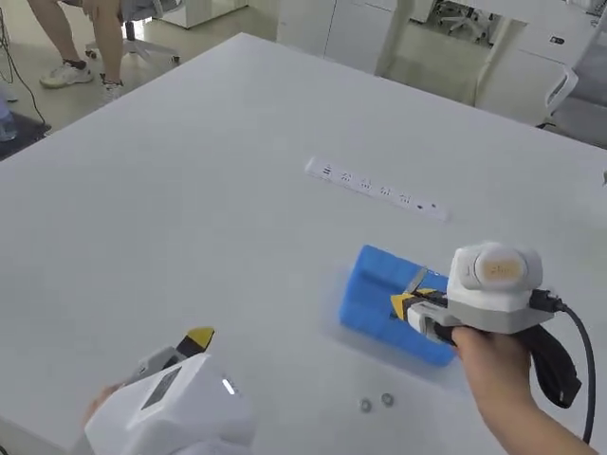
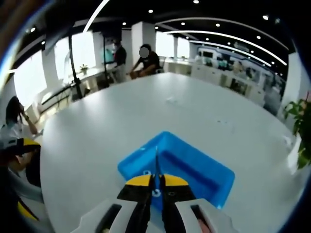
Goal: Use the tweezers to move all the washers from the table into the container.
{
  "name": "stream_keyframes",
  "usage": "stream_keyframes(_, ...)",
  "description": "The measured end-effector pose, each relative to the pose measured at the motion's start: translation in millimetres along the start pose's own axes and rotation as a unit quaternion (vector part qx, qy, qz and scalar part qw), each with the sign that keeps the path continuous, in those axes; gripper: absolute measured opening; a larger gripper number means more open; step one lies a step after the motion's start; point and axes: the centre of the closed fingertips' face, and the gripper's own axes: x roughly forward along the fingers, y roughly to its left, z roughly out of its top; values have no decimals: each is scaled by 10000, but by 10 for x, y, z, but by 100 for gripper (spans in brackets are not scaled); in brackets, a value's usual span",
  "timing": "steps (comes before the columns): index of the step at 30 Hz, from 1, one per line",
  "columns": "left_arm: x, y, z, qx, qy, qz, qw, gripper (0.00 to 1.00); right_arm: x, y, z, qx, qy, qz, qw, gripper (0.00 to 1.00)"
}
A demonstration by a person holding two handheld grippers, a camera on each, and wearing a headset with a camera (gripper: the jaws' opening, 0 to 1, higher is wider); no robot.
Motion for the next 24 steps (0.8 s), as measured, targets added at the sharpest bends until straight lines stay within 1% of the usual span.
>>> stream_keyframes(3, -1, -3, 4, 47, 1, 12, 10000, 99, -53, -2, 24, 51, -33, 10, 10000, 3)
stream_keyframes(5, -2, -1, 4, 51, 3, 19, 10000, 99, -117, 0, 63, 34, -117, -5, 9999, 3)
stream_keyframes(11, -3, 4, 7, 22, -3, 24, 10000, 99, -196, -5, 179, 32, -333, 56, 9994, 3)
stream_keyframes(13, -4, 7, 12, 26, -13, 33, 10000, 99, -255, 44, 246, 17, -419, 94, 9991, 3)
stream_keyframes(15, -1, 7, 12, 16, -16, 25, 10000, 99, -330, 53, 273, 31, -508, 107, 9986, 3)
stream_keyframes(18, 6, -5, 3, 15, 9, -9, 10000, 99, -431, 121, 325, 72, -635, 151, 9978, 3)
stream_keyframes(21, 10, -12, 4, 46, 9, -10, 10000, 99, -478, 188, 352, 109, -720, 221, 9971, 3)
stream_keyframes(24, 13, -17, 0, 32, 13, -28, 10000, 99, -522, 278, 328, 145, -760, 323, 9965, 3)
